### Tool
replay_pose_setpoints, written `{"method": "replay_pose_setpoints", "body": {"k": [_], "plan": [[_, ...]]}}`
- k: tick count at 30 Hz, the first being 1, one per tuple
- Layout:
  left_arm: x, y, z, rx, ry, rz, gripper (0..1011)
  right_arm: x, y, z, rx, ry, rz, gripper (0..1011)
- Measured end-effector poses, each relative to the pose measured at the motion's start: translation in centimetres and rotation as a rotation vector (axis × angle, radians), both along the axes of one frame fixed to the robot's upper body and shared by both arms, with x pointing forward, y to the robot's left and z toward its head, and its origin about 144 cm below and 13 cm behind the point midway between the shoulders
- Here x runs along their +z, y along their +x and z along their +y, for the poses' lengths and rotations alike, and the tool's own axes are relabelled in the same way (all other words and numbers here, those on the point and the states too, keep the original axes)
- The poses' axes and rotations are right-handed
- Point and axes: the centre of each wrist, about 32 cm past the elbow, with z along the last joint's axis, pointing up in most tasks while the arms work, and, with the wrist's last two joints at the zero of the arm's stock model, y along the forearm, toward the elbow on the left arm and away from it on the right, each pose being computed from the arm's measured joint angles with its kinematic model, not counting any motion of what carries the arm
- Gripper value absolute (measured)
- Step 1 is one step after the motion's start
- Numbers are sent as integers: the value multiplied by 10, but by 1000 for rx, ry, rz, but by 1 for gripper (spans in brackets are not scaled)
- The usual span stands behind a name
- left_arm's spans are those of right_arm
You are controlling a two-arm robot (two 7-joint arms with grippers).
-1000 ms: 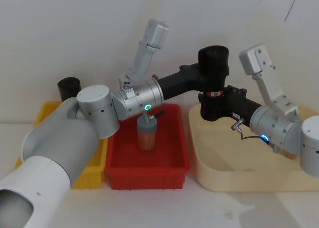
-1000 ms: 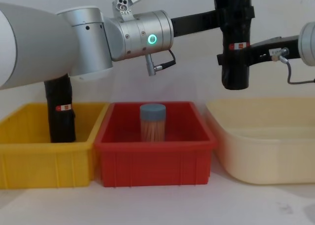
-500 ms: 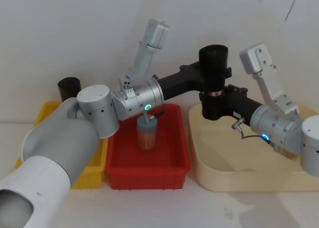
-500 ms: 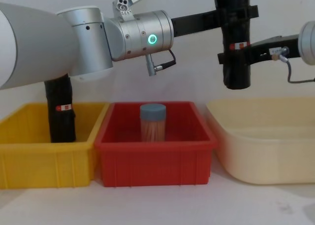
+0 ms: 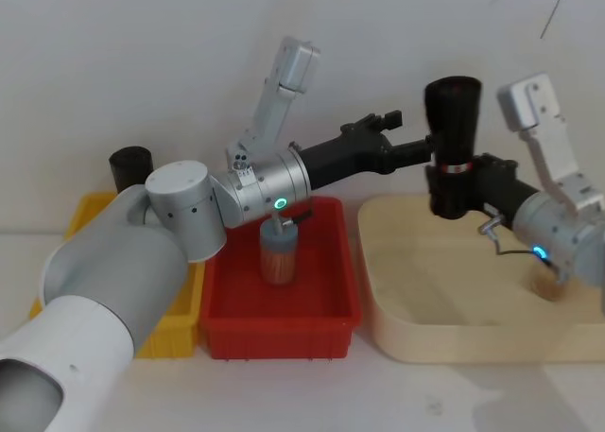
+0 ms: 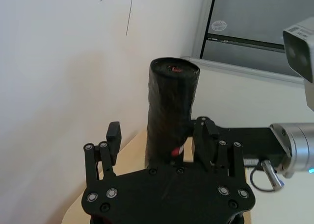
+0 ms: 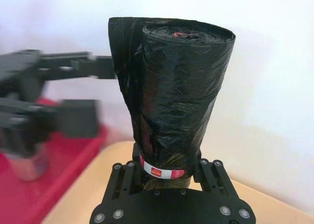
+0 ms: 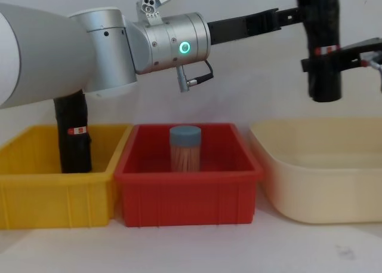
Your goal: Pick up the garbage bag with the one hand and transfer it to the other hand.
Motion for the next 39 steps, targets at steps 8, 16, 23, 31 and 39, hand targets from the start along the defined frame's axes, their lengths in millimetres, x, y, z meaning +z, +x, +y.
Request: {"method": "replay_pose_setpoints", "body": {"k": [8, 16, 23, 31, 39], "plan": [[0, 0, 0, 0, 0, 0, 1000, 6, -2, -20, -119, -5, 2, 612], [0, 0, 0, 0, 0, 0, 1000, 12, -2, -39, -214, -10, 7, 859], [0, 0, 0, 0, 0, 0, 1000, 16, -2, -48, -261, -12, 10, 1002], [0, 0, 0, 0, 0, 0, 1000, 18, -3, -54, -291, -13, 12, 1001], [0, 0, 0, 0, 0, 0, 1000, 19, -3, -58, -309, -15, 13, 1002]]}}
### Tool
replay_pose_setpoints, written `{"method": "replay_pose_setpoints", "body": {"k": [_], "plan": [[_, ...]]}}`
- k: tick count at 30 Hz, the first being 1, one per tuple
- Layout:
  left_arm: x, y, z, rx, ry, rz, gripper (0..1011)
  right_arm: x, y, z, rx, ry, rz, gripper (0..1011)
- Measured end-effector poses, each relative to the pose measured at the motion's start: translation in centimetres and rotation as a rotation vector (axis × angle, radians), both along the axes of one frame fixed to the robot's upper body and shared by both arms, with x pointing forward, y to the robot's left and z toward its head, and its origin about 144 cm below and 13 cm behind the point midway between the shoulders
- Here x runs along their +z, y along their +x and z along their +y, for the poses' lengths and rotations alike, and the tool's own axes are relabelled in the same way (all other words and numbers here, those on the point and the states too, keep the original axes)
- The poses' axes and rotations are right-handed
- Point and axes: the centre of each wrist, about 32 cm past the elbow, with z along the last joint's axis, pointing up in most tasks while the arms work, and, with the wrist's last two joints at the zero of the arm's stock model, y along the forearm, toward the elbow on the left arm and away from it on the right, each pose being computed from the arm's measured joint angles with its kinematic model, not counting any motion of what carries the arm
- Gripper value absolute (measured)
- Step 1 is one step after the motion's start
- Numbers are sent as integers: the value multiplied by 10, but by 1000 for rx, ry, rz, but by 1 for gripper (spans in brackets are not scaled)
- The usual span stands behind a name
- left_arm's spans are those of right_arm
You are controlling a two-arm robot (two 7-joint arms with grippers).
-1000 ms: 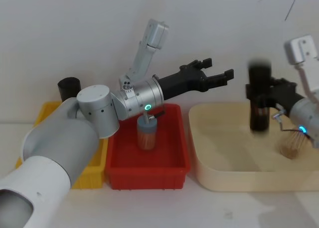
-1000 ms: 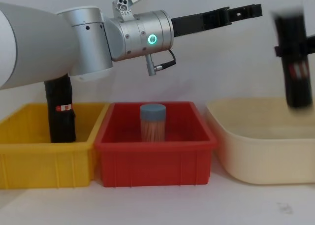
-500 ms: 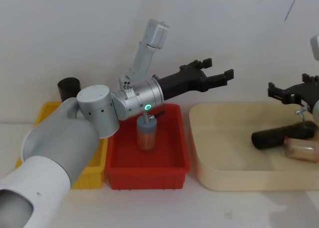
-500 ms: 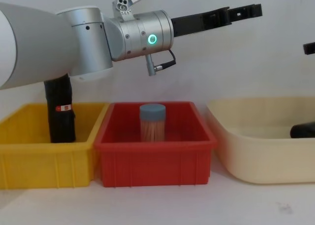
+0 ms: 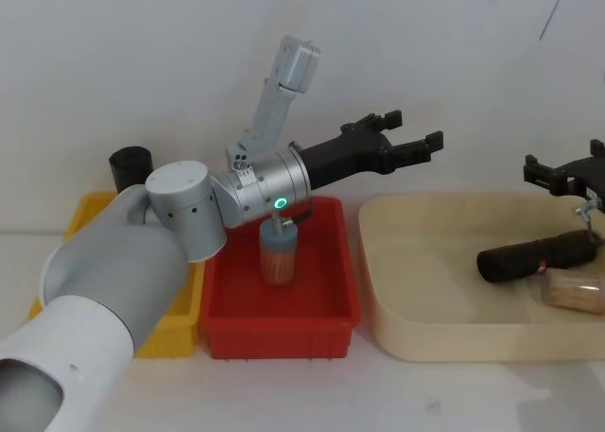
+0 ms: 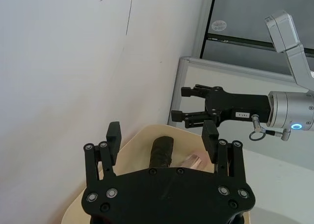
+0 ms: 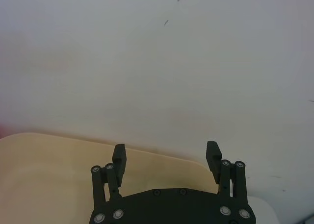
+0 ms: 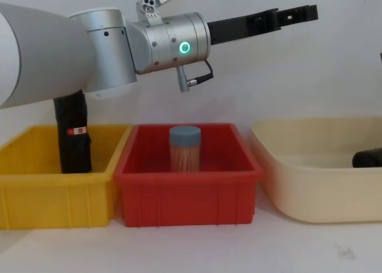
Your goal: Pick up the garbage bag with the one hand and transfer it to the other hand.
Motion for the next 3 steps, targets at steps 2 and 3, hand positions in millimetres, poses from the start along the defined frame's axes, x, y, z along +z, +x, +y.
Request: {"method": "replay_pose_setpoints", "body": {"k": [2, 3], "plan": [[0, 0, 0, 0, 0, 0, 1000, 0, 0, -1, -3, 0, 1, 1002], [0, 0, 0, 0, 0, 0, 1000, 0, 0, -1, -5, 0, 1, 1002]]}}
